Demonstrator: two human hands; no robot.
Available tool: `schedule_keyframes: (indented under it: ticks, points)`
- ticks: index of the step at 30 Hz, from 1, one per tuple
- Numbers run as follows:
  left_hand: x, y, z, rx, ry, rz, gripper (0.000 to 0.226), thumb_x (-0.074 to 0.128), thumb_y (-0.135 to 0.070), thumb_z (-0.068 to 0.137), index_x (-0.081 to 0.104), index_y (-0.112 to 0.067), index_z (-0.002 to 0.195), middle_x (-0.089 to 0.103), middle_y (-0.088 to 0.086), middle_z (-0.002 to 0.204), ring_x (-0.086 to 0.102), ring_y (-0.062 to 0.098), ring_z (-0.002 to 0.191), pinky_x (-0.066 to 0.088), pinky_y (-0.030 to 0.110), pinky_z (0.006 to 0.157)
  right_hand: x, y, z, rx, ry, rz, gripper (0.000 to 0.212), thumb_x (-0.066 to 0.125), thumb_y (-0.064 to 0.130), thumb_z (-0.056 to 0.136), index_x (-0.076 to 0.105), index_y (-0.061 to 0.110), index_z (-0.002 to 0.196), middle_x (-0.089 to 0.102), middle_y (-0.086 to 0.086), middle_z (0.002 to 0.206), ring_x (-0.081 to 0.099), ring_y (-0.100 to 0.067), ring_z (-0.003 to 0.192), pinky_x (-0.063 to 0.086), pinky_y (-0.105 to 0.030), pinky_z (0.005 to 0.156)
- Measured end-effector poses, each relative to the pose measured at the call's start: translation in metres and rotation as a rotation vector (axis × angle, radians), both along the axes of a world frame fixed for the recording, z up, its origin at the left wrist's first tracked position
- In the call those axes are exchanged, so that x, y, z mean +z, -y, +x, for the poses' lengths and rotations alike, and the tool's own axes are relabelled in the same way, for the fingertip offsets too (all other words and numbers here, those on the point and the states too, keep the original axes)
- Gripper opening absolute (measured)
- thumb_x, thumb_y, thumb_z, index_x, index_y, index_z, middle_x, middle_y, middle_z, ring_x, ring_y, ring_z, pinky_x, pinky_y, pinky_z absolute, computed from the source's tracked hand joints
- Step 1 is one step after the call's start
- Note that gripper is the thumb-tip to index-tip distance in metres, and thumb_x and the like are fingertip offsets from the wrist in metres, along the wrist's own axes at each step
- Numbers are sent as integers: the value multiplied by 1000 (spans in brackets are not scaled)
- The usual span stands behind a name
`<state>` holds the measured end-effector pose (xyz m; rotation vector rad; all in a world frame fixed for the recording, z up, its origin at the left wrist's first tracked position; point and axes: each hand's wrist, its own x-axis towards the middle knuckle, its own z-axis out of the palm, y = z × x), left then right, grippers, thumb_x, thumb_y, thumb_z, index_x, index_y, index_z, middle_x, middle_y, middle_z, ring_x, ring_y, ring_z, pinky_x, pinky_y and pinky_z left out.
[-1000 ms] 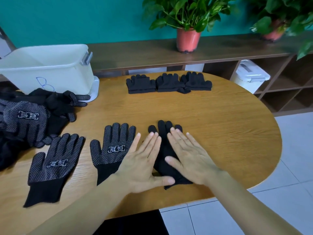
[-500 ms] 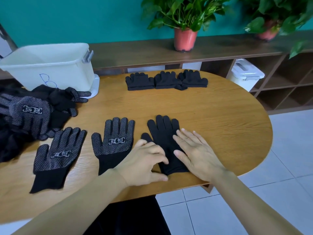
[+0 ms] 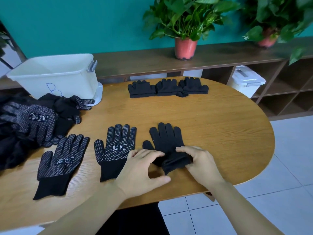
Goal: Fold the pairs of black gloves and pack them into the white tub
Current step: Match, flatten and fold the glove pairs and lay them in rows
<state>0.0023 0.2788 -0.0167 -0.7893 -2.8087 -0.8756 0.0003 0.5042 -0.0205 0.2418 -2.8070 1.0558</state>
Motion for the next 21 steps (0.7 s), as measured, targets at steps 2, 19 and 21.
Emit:
schedule_keyframes:
  ticks: [2,19,21]
  points:
    - [1,-1,1,43,80,-31,82,64,-71,73,39,-40,145,43,-29,130,33,-7,125,11,24,113,2,2,-5,-35,26,-16,51,67,-8,75,73,27,112,69,3,105,64,-18,98,53,-38,86]
    - [-3,-28,-39,507,-63,-222,50,50,-41,98,37,-28,144,63,-10,109,51,17,113,23,34,93,-1,34,-37,-334,19,69,25,59,23,96,55,18,120,56,5,100,56,-16,98,44,-28,72]
    - [-7,-23,-38,447,-135,-167,45,61,-25,93,51,-22,137,59,-1,120,51,24,115,28,37,94,-2,31,-35,-333,-89,88,21,61,11,92,60,15,113,59,0,104,59,-21,94,45,-29,68]
